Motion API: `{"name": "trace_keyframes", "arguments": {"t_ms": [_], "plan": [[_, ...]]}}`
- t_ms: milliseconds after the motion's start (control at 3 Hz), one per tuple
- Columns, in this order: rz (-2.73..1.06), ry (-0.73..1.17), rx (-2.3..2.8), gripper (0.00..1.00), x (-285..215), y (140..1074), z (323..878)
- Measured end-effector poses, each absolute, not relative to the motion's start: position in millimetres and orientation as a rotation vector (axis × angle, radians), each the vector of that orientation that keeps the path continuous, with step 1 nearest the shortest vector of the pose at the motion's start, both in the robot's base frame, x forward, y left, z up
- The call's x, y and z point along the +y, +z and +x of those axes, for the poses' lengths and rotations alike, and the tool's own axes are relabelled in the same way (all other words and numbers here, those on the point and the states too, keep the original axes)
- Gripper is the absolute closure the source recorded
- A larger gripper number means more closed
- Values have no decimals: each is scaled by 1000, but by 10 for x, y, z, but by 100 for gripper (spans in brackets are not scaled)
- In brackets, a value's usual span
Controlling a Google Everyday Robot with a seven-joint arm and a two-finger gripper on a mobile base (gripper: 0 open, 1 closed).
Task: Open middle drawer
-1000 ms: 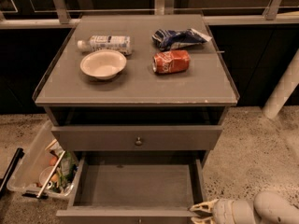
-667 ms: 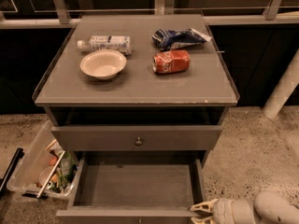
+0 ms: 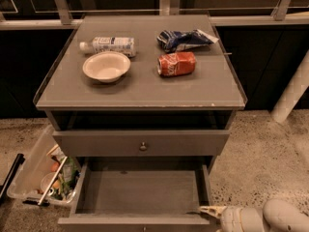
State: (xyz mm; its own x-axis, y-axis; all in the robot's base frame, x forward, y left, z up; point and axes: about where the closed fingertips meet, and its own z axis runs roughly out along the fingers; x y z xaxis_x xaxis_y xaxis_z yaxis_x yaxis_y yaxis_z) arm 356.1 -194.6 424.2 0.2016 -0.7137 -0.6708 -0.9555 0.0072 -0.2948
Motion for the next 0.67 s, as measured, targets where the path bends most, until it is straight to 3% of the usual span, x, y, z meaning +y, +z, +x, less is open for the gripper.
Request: {"name": "trace_keyframes", "arguments": {"t_ms": [333, 667], "plan": [[-1762, 428, 1569, 0, -1946, 4242, 3561], [-1762, 428, 1569, 0, -1946, 4242, 3561]]}}
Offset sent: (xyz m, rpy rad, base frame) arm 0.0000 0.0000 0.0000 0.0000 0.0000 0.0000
